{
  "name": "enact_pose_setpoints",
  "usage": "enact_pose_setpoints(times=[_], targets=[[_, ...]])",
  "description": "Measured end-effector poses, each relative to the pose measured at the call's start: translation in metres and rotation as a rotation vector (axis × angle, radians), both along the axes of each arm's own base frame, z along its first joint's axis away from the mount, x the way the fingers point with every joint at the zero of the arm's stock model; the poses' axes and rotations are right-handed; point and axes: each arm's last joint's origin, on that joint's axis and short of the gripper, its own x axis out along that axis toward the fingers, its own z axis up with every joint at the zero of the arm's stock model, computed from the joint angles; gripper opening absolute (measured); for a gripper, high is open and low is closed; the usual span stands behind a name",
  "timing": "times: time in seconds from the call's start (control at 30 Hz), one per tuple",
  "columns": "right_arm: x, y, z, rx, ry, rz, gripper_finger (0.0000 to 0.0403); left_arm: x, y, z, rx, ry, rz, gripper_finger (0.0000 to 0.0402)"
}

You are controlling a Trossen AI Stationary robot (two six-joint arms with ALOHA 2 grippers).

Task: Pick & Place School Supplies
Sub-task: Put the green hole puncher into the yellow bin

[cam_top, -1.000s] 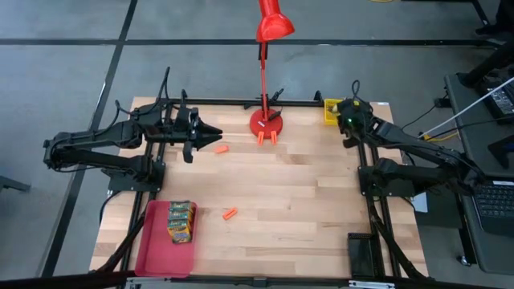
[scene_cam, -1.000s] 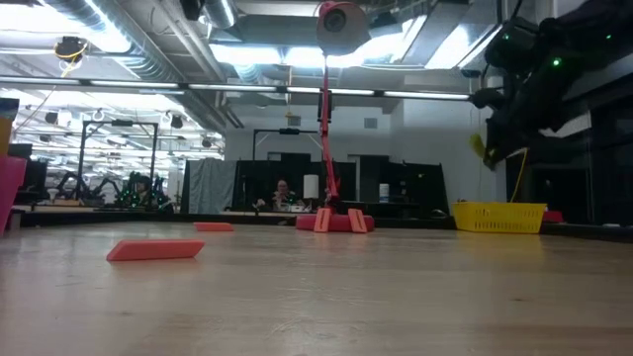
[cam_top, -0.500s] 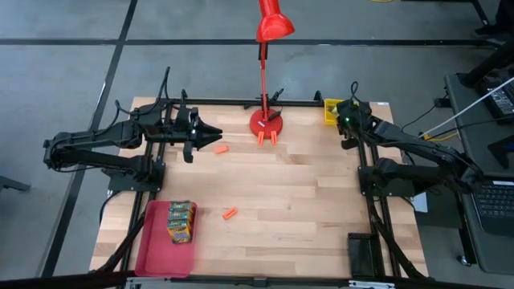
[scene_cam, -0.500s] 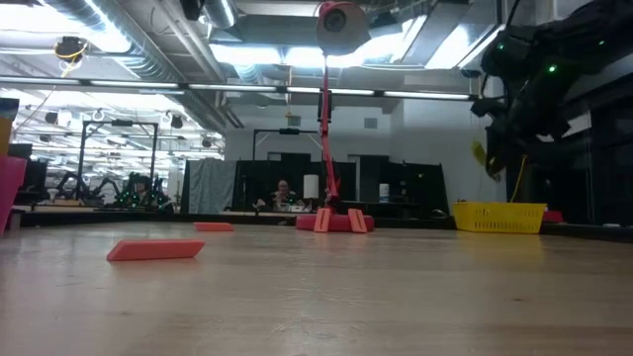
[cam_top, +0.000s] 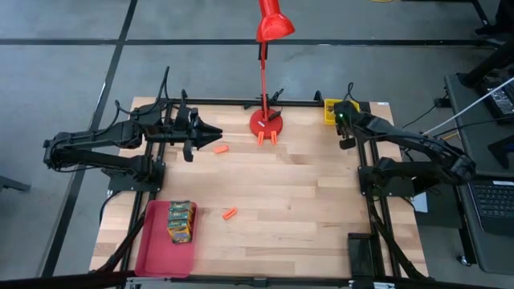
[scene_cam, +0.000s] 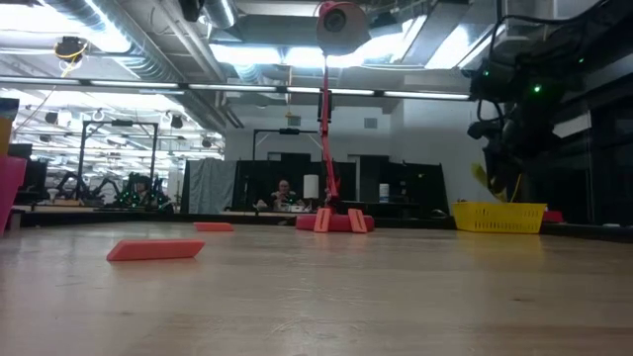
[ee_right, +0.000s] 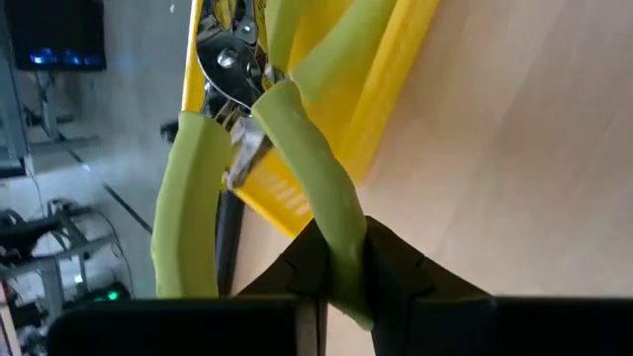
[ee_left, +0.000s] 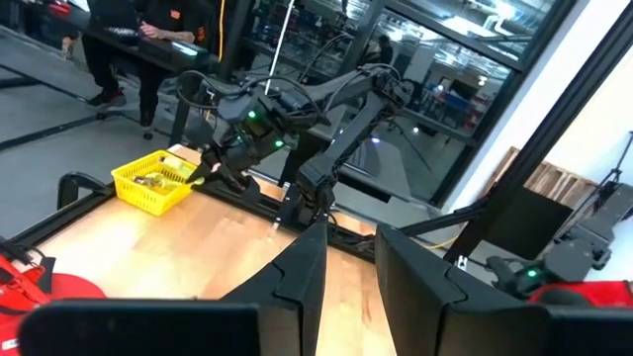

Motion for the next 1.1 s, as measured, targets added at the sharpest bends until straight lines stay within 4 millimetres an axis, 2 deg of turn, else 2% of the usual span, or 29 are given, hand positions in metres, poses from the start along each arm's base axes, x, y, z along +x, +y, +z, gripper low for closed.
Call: enact_pose_setpoints(times=[0.27,0.5,0.87,1.1], targets=[[-0.006,-0.007,-0.003,0.026,0.012,-0.026,0.0042,0.0,0.001,0.0,-0.012,-0.001,0.03,0.0086],[0.0,-0.012,-0.014,0.062,0.025,-0.018,0.0042,-0.001,0.005,0.0,-0.025,-0.003,0.054,0.0086],[0.006,-0.027,-0.021,0.005,0.008,-0.048,0.0045,-0.001,0.005,0.0,-0.05,-0.005,0.055,0.0086],[0.008,-0.032,-0.016,-0.069,0.001,-0.031,0.0174,-0.001,0.005,0.0,-0.056,-0.006,0.055,0.0086]])
